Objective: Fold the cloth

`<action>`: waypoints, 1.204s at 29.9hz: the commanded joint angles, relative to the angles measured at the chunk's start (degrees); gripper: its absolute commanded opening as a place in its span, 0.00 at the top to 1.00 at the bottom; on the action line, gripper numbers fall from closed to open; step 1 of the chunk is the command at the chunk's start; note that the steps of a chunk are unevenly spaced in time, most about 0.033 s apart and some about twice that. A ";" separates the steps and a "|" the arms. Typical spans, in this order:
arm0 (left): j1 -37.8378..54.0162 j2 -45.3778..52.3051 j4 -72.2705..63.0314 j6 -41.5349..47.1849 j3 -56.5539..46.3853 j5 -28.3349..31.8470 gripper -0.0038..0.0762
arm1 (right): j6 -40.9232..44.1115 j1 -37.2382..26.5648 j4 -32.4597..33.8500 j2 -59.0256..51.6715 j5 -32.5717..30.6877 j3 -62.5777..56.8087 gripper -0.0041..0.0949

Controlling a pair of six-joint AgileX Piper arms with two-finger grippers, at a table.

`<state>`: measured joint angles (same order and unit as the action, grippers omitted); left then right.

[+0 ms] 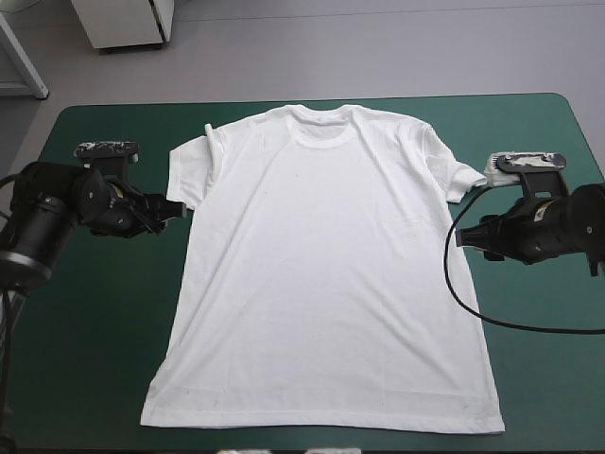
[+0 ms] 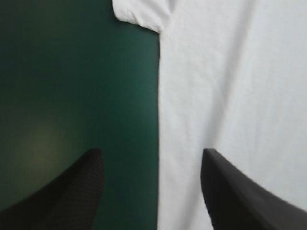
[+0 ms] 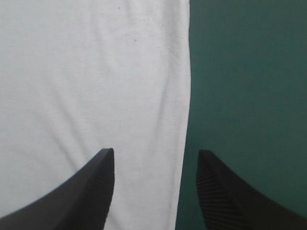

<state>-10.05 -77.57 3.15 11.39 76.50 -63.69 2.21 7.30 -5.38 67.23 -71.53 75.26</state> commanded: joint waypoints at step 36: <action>2.40 -35.93 -5.79 -7.83 18.83 0.59 0.46 | -0.06 -7.02 -3.38 13.48 4.28 8.29 0.47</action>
<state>-7.58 -115.77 -2.39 2.83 93.57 -63.19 2.76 0.87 -8.92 82.48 -68.82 81.54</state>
